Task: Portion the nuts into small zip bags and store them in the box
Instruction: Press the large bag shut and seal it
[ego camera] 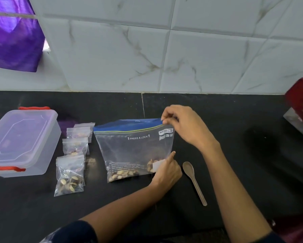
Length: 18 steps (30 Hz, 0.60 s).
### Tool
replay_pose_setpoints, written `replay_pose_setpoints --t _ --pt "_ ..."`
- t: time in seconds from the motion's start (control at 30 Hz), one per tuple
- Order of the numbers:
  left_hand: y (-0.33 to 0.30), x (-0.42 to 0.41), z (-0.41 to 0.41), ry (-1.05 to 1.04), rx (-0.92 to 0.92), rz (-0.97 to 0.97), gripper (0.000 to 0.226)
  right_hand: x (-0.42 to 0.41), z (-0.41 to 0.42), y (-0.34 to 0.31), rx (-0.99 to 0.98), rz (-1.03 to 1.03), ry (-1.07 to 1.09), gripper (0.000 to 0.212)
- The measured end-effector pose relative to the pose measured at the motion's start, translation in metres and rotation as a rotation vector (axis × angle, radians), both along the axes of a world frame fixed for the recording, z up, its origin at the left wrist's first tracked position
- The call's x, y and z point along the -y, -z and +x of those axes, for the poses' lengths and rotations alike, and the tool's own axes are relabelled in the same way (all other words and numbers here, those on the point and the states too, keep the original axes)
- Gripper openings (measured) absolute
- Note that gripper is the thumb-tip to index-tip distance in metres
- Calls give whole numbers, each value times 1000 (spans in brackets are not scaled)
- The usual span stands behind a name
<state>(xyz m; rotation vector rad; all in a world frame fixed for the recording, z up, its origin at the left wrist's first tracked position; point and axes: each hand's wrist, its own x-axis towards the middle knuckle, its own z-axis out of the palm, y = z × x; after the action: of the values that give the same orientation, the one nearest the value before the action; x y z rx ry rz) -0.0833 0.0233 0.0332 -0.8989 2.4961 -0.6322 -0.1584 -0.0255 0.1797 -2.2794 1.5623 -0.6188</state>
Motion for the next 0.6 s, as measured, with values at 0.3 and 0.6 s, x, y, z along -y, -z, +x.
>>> replay_pose_setpoints --t 0.3,0.6 --pt "0 -17 36 283 -634 58 16 8 6 -5 100 -88 -105 18" --pt "-63 -1 189 -693 -1766 -232 97 1 -6 43 458 240 -22 65"
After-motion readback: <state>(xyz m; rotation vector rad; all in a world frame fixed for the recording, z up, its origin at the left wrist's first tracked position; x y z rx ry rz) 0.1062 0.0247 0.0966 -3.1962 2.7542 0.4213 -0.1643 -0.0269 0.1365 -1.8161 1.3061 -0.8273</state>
